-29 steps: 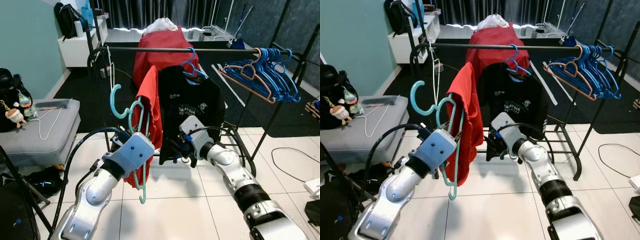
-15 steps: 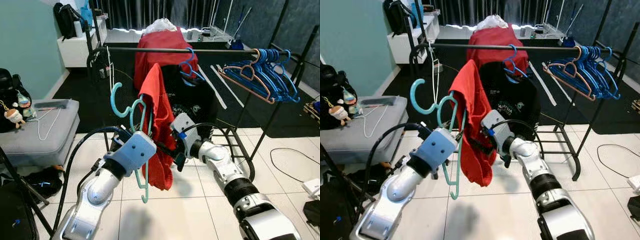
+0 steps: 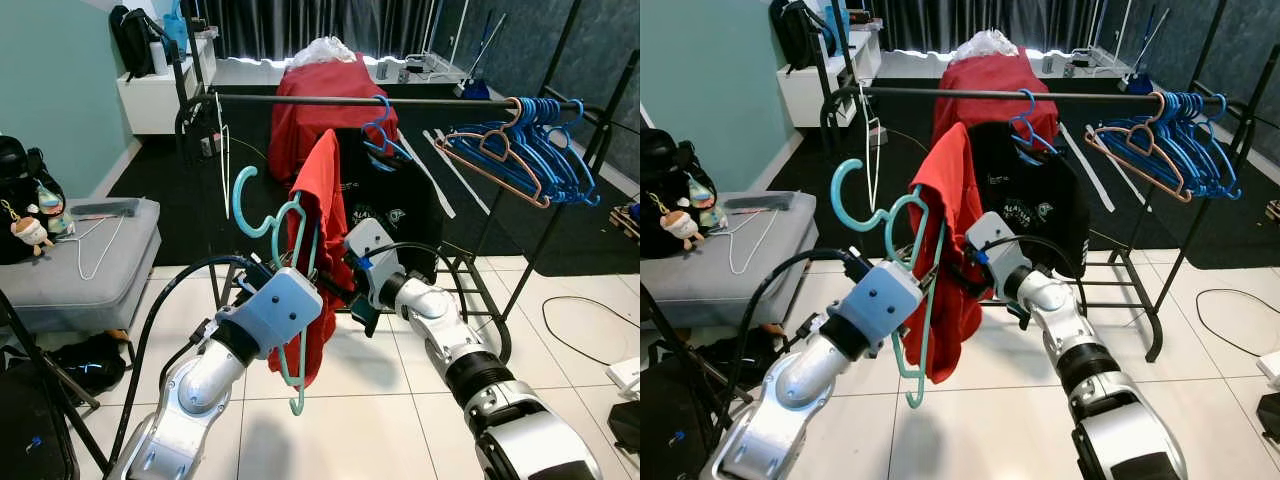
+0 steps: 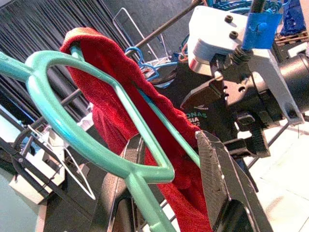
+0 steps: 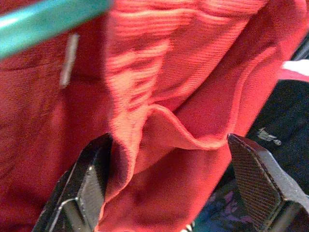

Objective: Hang hanger

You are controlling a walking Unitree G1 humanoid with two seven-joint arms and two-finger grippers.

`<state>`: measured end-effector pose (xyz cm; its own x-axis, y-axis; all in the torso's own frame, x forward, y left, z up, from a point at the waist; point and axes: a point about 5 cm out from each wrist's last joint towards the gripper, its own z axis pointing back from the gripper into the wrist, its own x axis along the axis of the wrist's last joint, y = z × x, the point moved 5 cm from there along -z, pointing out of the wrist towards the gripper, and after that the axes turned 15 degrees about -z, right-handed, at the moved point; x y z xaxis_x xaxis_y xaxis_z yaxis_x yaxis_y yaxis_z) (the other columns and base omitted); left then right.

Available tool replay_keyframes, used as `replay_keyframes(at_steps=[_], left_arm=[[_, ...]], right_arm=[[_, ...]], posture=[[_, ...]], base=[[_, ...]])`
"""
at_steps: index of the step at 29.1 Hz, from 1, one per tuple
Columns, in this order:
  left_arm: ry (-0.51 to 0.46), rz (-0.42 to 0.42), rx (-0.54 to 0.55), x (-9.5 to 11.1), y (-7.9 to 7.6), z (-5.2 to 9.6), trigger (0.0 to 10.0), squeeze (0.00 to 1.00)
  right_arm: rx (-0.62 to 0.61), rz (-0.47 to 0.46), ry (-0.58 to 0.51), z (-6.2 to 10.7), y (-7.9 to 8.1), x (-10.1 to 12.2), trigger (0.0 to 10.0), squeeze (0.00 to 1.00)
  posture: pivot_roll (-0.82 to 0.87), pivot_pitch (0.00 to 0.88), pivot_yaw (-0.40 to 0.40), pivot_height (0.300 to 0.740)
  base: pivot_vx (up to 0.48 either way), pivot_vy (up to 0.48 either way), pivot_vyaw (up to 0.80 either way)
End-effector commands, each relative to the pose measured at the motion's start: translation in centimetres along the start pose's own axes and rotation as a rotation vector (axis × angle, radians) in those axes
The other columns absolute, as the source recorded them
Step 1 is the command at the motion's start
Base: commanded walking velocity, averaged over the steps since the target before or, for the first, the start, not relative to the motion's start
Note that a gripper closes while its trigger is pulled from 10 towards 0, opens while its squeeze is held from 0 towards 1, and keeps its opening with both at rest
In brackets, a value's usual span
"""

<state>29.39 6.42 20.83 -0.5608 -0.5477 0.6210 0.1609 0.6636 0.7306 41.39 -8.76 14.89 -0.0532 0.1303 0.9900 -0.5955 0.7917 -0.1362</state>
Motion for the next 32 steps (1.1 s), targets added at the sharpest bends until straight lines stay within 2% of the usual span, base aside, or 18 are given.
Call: replay_keyframes(at_steps=[1,2,3,7,8,15,21,22,23,25,27,28,30,31,32], left_arm=[[-0.031,0.012,0.028,1.0,0.6,0.0,10.0,0.00],[-0.031,0.012,0.028,1.0,0.6,0.0,10.0,0.00],[-0.029,0.013,0.031,1.0,0.6,0.1,10.0,0.00],[-0.029,0.013,0.033,1.0,0.6,0.1,10.0,0.00],[-0.027,0.014,0.036,1.1,0.7,0.2,10.0,0.00],[-0.014,0.011,0.045,0.9,1.0,0.4,10.0,0.00],[0.008,0.014,0.040,0.1,0.9,0.6,10.0,0.00],[0.034,0.022,0.000,-0.7,-0.1,0.8,10.0,0.00],[0.034,0.022,0.000,-0.7,-0.1,0.8,10.0,0.00],[0.100,0.024,-0.120,-2.7,-2.9,1.7,10.0,0.00],[0.100,0.024,-0.120,-2.7,-2.9,1.7,10.0,0.00],[0.153,-0.005,-0.237,-4.2,-5.7,2.9,10.0,0.00],[0.153,-0.005,-0.237,-4.2,-5.7,2.9,10.0,0.00],[0.197,-0.019,-0.335,-5.5,-7.8,4.1,10.0,0.00],[0.197,-0.019,-0.335,-5.5,-7.8,4.1,10.0,0.00]], right_arm=[[-0.035,0.028,-0.030,0.0,-0.9,0.9,3.0,0.00],[-0.035,0.028,-0.030,0.0,-0.9,0.9,3.0,0.00],[-0.039,0.030,-0.039,0.0,-1.2,1.2,0.4,0.00],[-0.039,0.030,-0.043,0.0,-1.3,1.3,0.4,0.00],[-0.023,0.025,-0.042,0.0,-1.1,1.3,0.0,0.00],[0.006,0.016,-0.055,-0.1,-0.8,1.5,0.0,0.00],[-0.064,0.039,-0.090,0.1,-2.0,2.3,0.0,0.00],[-0.105,0.034,-0.109,0.4,-2.9,2.7,0.0,0.00],[-0.105,0.034,-0.109,0.4,-2.9,2.7,0.0,0.00],[-0.175,0.007,-0.151,1.2,-4.5,3.4,0.0,0.00],[-0.175,0.007,-0.151,1.2,-4.5,3.4,0.0,0.00],[-0.210,-0.020,-0.186,1.7,-5.4,4.0,0.0,0.00],[-0.210,-0.020,-0.186,1.7,-5.4,4.0,0.0,0.00],[-0.232,-0.049,-0.220,2.2,-6.1,4.5,0.0,0.00],[-0.232,-0.049,-0.220,2.2,-6.1,4.5,0.0,0.00]], posture=[[0.06,0.000,-0.039,0.740],[0.06,0.000,-0.039,0.740],[0.07,0.000,-0.042,0.740],[0.07,0.000,-0.043,0.740],[0.08,0.000,-0.049,0.740],[0.09,0.000,-0.055,0.740],[0.08,0.000,-0.050,0.740],[0.08,0.000,-0.046,0.740],[0.08,0.000,-0.046,0.740],[0.07,0.000,-0.040,0.740],[0.07,0.000,-0.040,0.740],[0.06,0.000,-0.034,0.740],[0.06,0.000,-0.034,0.740],[0.05,0.000,-0.030,0.740],[0.05,0.000,-0.030,0.740]], base=[[0.000,0.000,0.00],[0.000,0.000,0.00],[0.000,0.000,0.00],[0.000,0.000,0.00],[0.000,0.000,0.00],[0.000,0.000,0.00],[0.000,0.000,0.00],[0.000,0.000,0.00],[0.000,0.000,0.00],[0.000,0.000,0.00],[0.000,0.000,0.00],[0.000,0.000,0.00],[0.000,0.000,0.00],[0.000,0.000,0.00],[0.000,0.000,0.00]])
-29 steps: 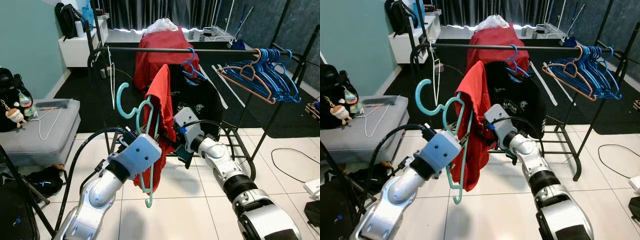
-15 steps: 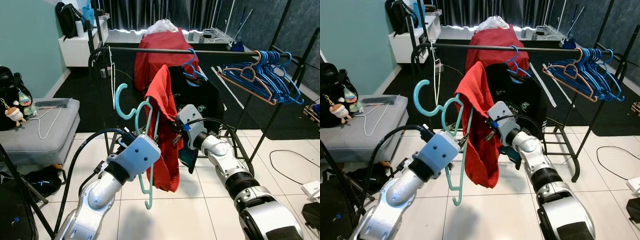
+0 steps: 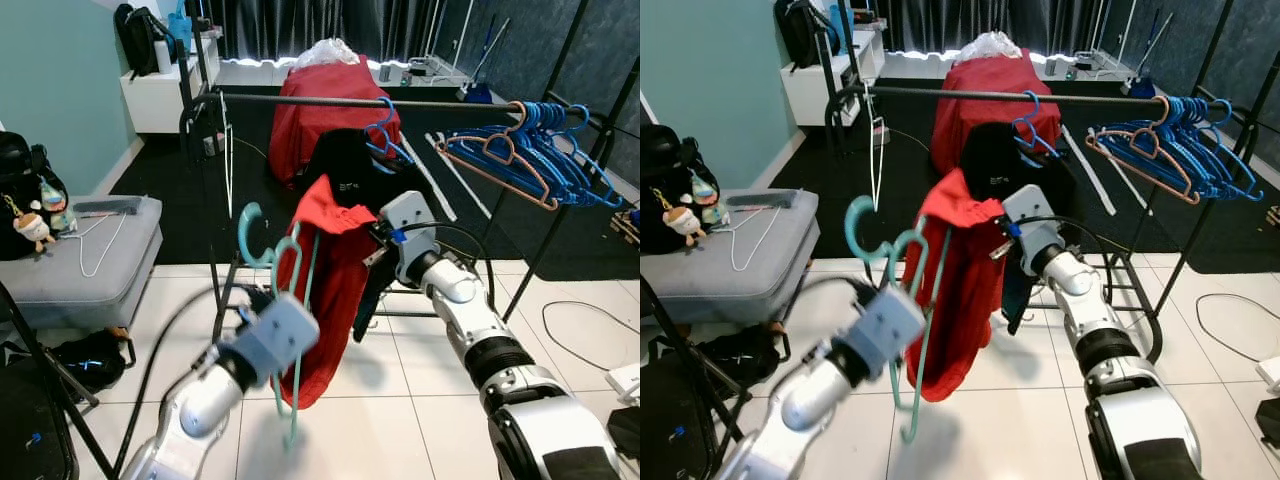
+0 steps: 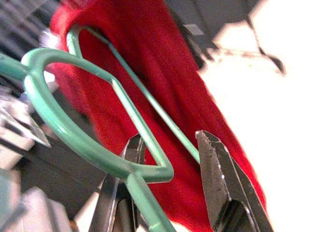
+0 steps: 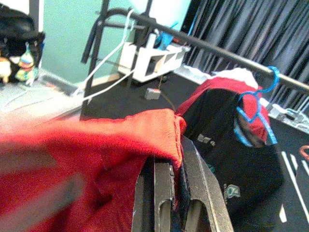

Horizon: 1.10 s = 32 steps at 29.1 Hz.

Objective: Hang hanger

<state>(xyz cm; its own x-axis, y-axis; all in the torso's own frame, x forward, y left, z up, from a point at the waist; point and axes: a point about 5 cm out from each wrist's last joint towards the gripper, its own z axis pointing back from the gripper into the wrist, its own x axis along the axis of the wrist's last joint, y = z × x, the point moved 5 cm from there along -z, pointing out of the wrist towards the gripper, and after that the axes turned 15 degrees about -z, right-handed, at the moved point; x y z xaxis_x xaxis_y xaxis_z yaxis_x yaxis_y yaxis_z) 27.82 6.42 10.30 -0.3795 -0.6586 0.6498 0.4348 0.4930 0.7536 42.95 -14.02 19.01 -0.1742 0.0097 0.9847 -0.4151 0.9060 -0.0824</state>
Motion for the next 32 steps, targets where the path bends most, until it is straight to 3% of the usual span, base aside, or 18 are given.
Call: replay_keyframes(at_steps=[1,2,5,6,7,11,15,16,17,19,21,22,23,24,25,26,28,32], left_arm=[[-0.013,-0.034,-0.006,0.2,0.2,0.0,10.0,0.00],[0.015,-0.056,-0.087,-0.8,-1.5,0.4,10.0,0.00],[0.015,-0.056,-0.087,-0.8,-1.5,0.4,10.0,0.00],[0.002,-0.102,-0.202,-1.1,-2.6,1.2,10.0,0.00],[0.002,-0.102,-0.202,-1.1,-2.6,1.2,10.0,0.00],[0.005,-0.074,-0.282,-2.3,-1.0,3.0,10.0,0.00],[0.111,0.065,-0.092,-5.0,1.1,3.1,10.0,0.00],[0.111,0.065,-0.092,-5.0,1.1,3.1,10.0,0.00],[0.183,0.182,0.040,-6.7,2.1,3.1,10.0,0.00],[0.208,0.218,0.083,-7.3,2.3,3.1,10.0,0.00],[0.277,0.428,0.268,-8.8,3.1,3.2,10.0,0.00],[0.277,0.428,0.268,-8.8,3.1,3.2,10.0,0.00],[0.308,0.570,0.332,-9.2,2.3,3.2,10.0,0.00],[0.308,0.570,0.332,-9.2,2.3,3.2,10.0,0.00],[0.325,0.664,0.361,-9.4,1.7,3.2,10.0,0.00],[0.325,0.664,0.361,-9.4,1.7,3.2,10.0,0.00],[0.358,0.849,0.352,-9.5,-1.4,3.5,10.0,0.00],[0.338,0.957,0.353,-9.8,-2.2,3.3,10.0,0.00]], right_arm=[[-0.015,-0.012,-0.053,-0.1,-0.4,1.2,0.0,0.00],[-0.037,-0.038,-0.078,0.1,-1.1,1.8,0.0,0.00],[-0.037,-0.038,-0.078,0.1,-1.1,1.8,0.0,0.00],[-0.081,-0.045,-0.049,0.8,-2.2,1.0,0.0,0.00],[-0.081,-0.045,-0.049,0.8,-2.2,1.0,0.0,0.00],[-0.263,-0.057,0.162,4.3,-5.7,-4.2,0.0,0.00],[-0.419,-0.189,0.219,7.7,-7.7,-7.4,0.0,0.00],[-0.419,-0.189,0.219,7.7,-7.7,-7.4,0.0,0.00],[-0.460,-0.261,0.203,9.1,-7.8,-8.4,0.0,0.00],[-0.468,-0.284,0.194,9.4,-7.7,-8.6,0.0,0.00],[-0.436,-0.365,0.157,10.0,-6.3,-9.4,0.0,0.00],[-0.436,-0.365,0.157,10.0,-6.3,-9.4,0.0,0.00],[-0.382,-0.394,0.146,10.4,-4.5,-10.0,0.0,0.00],[-0.382,-0.394,0.146,10.4,-4.5,-10.0,0.0,0.00],[-0.345,-0.413,0.140,10.8,-3.3,-10.3,9.8,0.00],[-0.345,-0.413,0.140,10.8,-3.3,-10.3,9.8,0.00],[-0.270,-0.460,0.155,12.5,0.5,-11.7,10.0,0.00],[-0.242,-0.520,0.159,13.6,2.2,-12.2,10.0,0.00]], posture=[[0.05,0.000,-0.030,0.740],[0.04,0.000,-0.029,0.740],[0.04,0.000,-0.029,0.740],[0.04,0.000,-0.038,0.740],[0.04,0.000,-0.038,0.740],[0.04,0.000,-0.039,0.740],[0.03,0.000,-0.033,0.740],[0.03,0.000,-0.033,0.740],[0.03,0.000,-0.036,0.740],[0.03,0.000,-0.036,0.740],[0.02,0.000,-0.040,0.740],[0.02,0.000,-0.040,0.740],[0.01,0.000,-0.044,0.740],[0.01,0.000,-0.044,0.740],[0.01,0.000,-0.046,0.740],[0.01,0.000,-0.046,0.740],[-0.01,0.000,-0.050,0.740],[-0.04,0.000,-0.034,0.740]], base=[[0.000,0.000,0.00],[0.000,0.000,0.00],[0.000,0.000,0.00],[0.000,0.000,0.00],[0.000,0.000,0.00],[0.000,0.000,0.00],[0.000,0.000,0.00],[0.000,0.000,0.00],[0.000,0.000,0.00],[0.000,0.000,0.00],[0.000,0.000,0.00],[0.000,0.000,0.00],[0.000,0.000,0.00],[0.000,0.000,0.00],[0.000,0.000,0.00],[0.000,0.000,0.00],[0.000,0.000,0.00],[0.000,0.000,0.00]])
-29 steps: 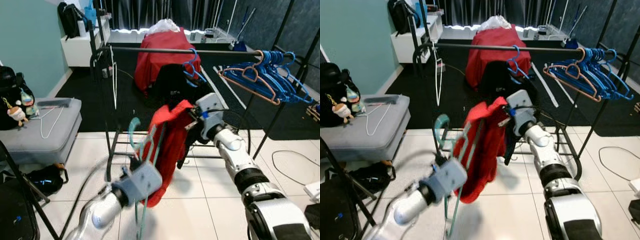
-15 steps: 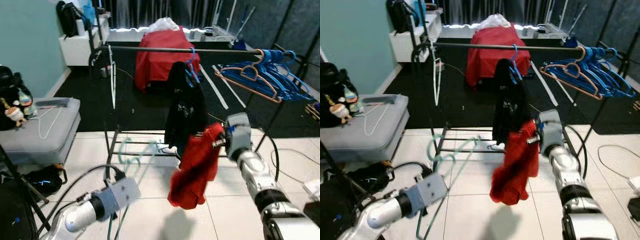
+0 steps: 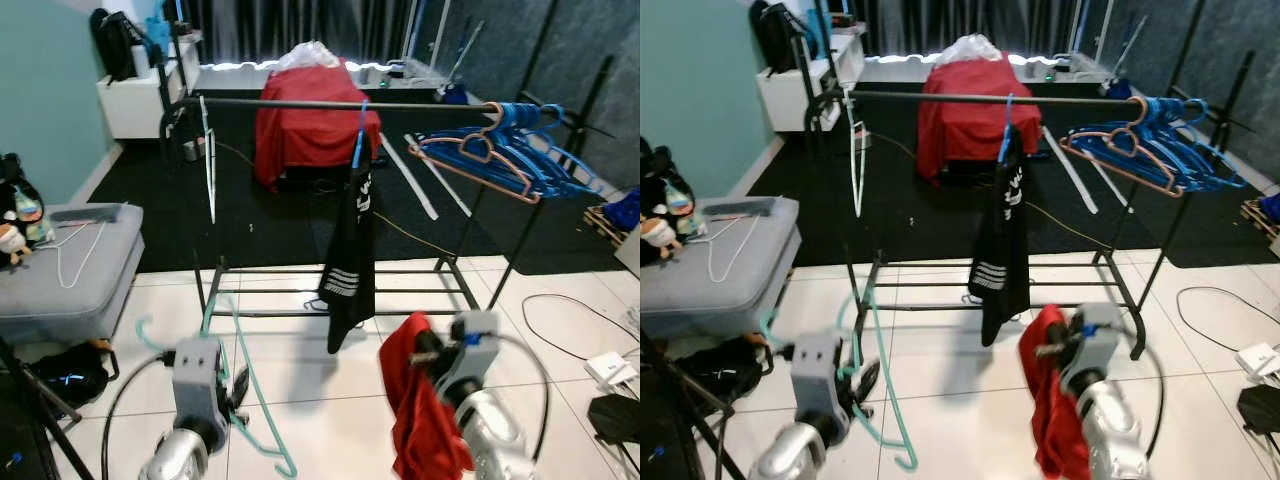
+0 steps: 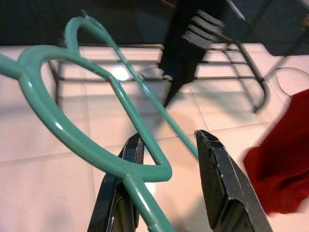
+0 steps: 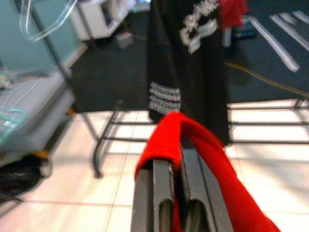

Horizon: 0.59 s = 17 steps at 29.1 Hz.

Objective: Hang hanger

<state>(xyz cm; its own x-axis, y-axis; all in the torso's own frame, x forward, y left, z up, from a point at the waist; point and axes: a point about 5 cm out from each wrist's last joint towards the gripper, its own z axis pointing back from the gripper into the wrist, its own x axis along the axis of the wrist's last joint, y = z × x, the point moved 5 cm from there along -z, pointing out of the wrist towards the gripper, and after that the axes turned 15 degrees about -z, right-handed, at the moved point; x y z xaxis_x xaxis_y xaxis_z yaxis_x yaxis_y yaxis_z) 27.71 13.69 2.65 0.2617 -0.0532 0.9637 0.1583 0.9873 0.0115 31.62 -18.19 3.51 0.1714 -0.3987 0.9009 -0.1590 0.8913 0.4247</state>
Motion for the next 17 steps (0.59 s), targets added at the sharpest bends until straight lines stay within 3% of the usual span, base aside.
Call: replay_keyframes(at_steps=[1,17], left_arm=[[-0.009,0.084,-0.004,-0.1,0.2,-0.5,10.0,0.00],[-0.109,0.128,-0.145,1.9,-1.3,-1.0,10.0,0.00]], right_arm=[[0.034,-0.025,-0.030,-0.3,0.6,1.0,10.0,0.00],[0.062,-0.116,-0.029,-0.7,0.7,2.0,10.0,0.00]], posture=[[-0.04,0.000,-0.034,0.740],[-0.04,0.000,-0.021,0.740]], base=[[0.000,0.000,0.00],[0.000,0.000,0.75]])
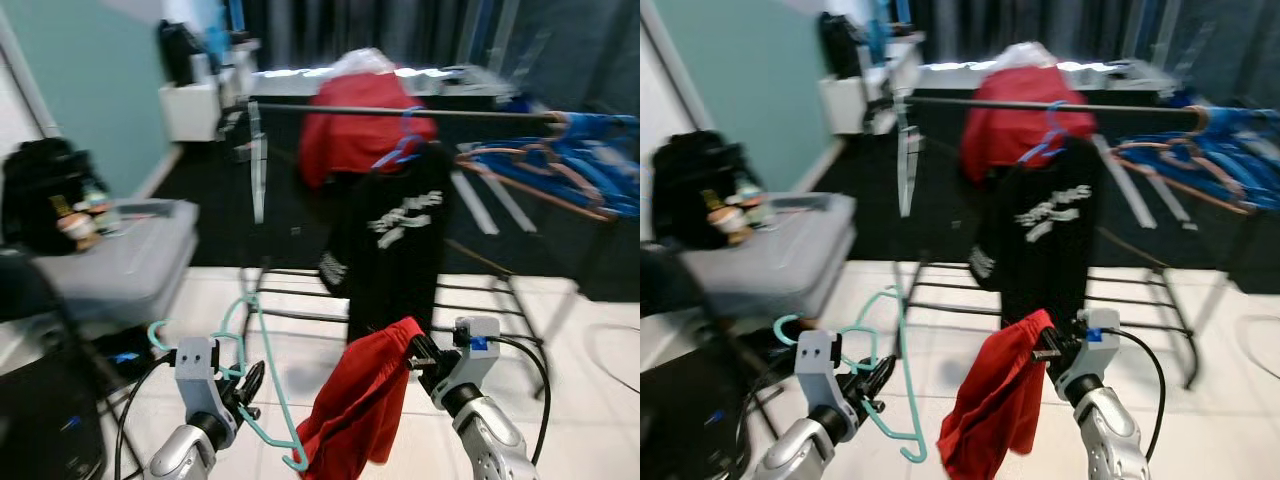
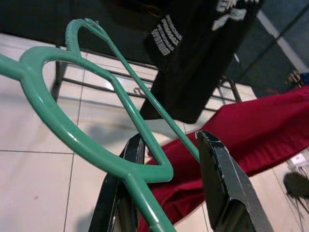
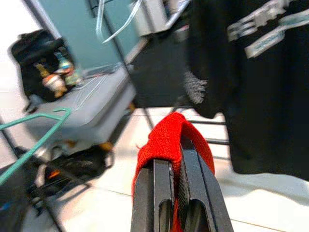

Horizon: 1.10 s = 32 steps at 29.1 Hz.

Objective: Hang hanger

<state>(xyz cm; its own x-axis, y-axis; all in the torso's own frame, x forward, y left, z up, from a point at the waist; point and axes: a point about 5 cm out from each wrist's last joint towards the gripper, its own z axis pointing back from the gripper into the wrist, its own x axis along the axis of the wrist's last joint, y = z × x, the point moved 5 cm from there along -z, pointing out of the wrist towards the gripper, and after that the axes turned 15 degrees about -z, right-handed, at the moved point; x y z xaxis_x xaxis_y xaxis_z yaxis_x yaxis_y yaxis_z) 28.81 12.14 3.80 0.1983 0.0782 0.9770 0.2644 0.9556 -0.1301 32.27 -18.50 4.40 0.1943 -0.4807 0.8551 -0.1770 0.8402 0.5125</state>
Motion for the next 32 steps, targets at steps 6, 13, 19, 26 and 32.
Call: replay_keyframes(at_steps=[6,13,19,26,32], left_arm=[[-0.021,0.017,-0.005,0.6,0.2,0.2,10.0,0.00],[-0.021,0.003,-0.005,0.5,0.4,0.4,10.0,0.00],[-0.024,0.010,-0.010,0.4,0.5,0.6,10.0,0.00],[-0.022,0.025,-0.025,0.4,0.4,0.7,10.0,0.00],[-0.019,0.028,-0.028,0.4,0.5,0.8,10.0,0.00]], right_arm=[[0.041,-0.041,-0.035,0.0,1.3,1.0,10.0,0.00],[0.057,-0.055,-0.030,0.5,2.0,1.0,10.0,0.00],[0.069,-0.056,-0.023,0.6,2.2,0.9,10.0,0.00],[0.088,-0.063,-0.004,0.8,2.6,0.8,10.0,0.00],[0.093,-0.073,0.003,0.8,2.9,0.7,10.0,0.00]], posture=[[-0.02,0.000,-0.010,0.740],[-0.03,0.000,-0.004,0.740],[-0.02,0.000,-0.005,0.740],[-0.02,0.000,-0.007,0.740],[-0.02,0.000,-0.006,0.740]], base=[[0.000,0.000,0.79],[0.000,0.000,0.78],[0.000,0.000,0.77],[0.000,0.000,0.77],[0.000,0.000,0.77]])
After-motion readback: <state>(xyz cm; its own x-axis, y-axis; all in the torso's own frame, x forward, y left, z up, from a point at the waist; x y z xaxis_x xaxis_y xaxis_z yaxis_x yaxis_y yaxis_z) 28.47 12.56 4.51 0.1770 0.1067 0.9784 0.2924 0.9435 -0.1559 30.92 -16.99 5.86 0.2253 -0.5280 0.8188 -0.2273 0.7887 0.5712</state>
